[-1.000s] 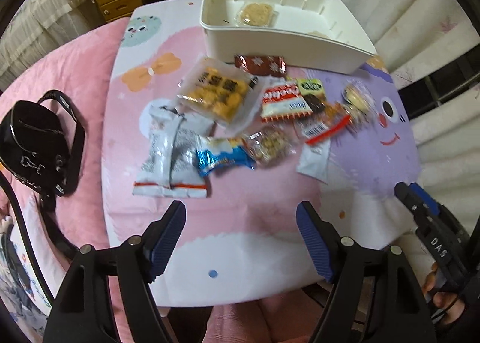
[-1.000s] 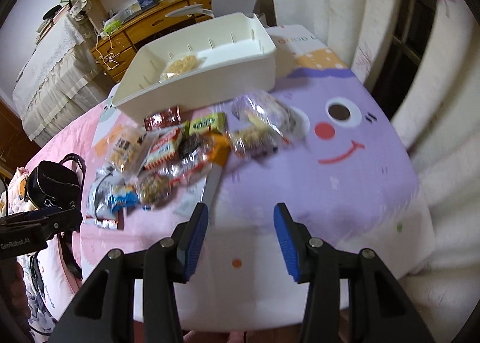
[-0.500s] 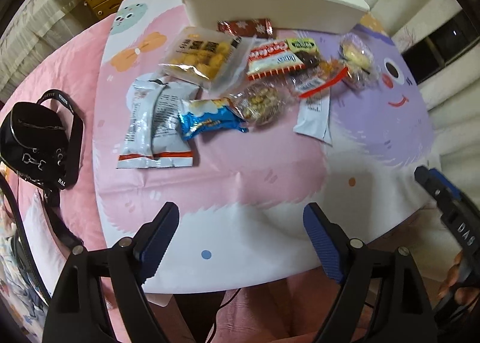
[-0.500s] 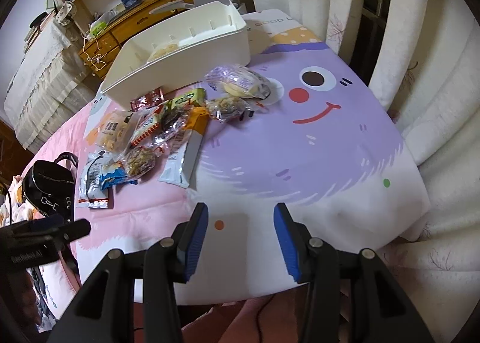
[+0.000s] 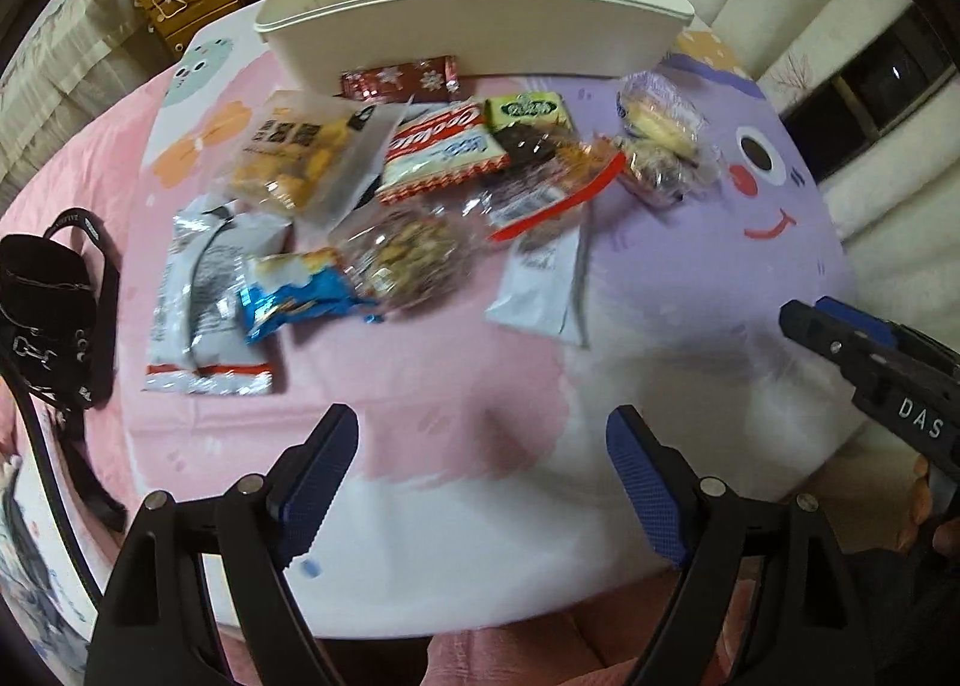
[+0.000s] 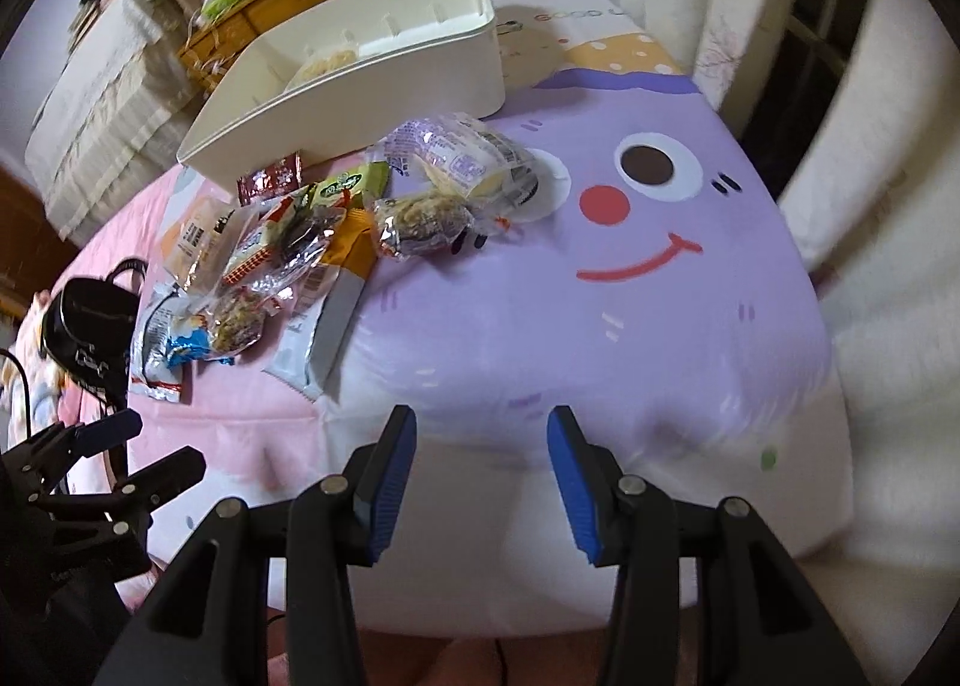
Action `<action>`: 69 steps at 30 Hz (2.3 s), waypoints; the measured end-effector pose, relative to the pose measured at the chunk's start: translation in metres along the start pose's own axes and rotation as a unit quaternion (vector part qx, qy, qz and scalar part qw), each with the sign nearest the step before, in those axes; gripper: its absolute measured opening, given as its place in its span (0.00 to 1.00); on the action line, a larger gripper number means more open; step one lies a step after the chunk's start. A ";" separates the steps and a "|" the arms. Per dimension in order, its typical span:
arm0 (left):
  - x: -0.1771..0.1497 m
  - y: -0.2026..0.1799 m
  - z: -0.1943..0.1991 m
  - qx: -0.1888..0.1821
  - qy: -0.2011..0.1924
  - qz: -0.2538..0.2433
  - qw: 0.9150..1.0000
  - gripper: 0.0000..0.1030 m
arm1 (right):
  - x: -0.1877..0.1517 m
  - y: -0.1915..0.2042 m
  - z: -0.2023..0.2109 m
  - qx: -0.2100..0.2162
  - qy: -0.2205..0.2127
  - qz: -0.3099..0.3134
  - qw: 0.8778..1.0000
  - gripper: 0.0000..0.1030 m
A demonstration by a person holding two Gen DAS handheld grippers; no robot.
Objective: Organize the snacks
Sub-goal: 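Move the right gripper toward the clear bag of round cookies beside the tray, then grasp the clear white-labelled bag with the right gripper while the left grasps the orange-wrapped bar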
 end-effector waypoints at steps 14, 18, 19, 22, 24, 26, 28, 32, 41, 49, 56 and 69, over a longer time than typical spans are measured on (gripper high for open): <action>0.028 -0.029 -0.042 0.017 -0.012 0.078 0.997 0.81 | 0.048 -0.012 -0.039 0.078 0.029 0.096 0.992 0.44; 0.032 -0.033 -0.057 0.027 -0.006 0.099 0.995 0.81 | 0.060 -0.011 -0.045 0.105 0.023 0.113 0.988 0.44; 0.033 -0.034 -0.060 0.030 -0.003 0.103 0.994 0.81 | 0.063 -0.010 -0.045 0.113 0.019 0.117 0.987 0.44; 0.035 -0.036 -0.069 0.039 0.001 0.117 0.992 0.81 | 0.072 -0.008 -0.049 0.133 0.010 0.128 0.983 0.45; 0.039 -0.038 -0.075 0.046 0.000 0.123 0.991 0.81 | 0.078 -0.006 -0.052 0.146 0.004 0.133 0.980 0.47; 0.042 -0.037 -0.080 0.051 -0.004 0.128 0.990 0.81 | 0.083 -0.005 -0.056 0.156 -0.002 0.133 0.979 0.52; 0.045 -0.036 -0.085 0.057 -0.007 0.133 0.989 0.81 | 0.090 -0.004 -0.061 0.162 -0.009 0.133 0.978 0.55; 0.054 -0.036 -0.099 0.065 -0.007 0.145 0.987 0.81 | 0.101 -0.005 -0.072 0.156 -0.025 0.138 0.978 0.57; 0.070 -0.047 -0.120 0.078 -0.018 0.136 0.988 0.79 | 0.113 -0.005 -0.096 0.170 -0.036 0.147 0.974 0.67; 0.095 -0.061 -0.131 0.078 -0.033 0.128 0.988 0.68 | 0.117 0.002 -0.108 0.177 -0.050 0.177 0.967 0.70; 0.104 -0.074 -0.130 0.068 -0.043 0.103 0.991 0.45 | 0.116 0.006 -0.112 0.186 -0.054 0.179 0.965 0.70; 0.098 -0.077 -0.114 0.042 -0.056 0.103 0.992 0.30 | 0.113 0.005 -0.107 0.175 -0.042 0.186 0.966 0.60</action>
Point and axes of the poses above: each gripper's, at about its wrist camera, not at the fingertips, and z roughly against the way its jaws point, y to its left, x to its top, the point moved 8 cm from there along -z, roughly the way its jaws point, and after that the axes turned 7 degrees about -y, right-handed, at the moved point
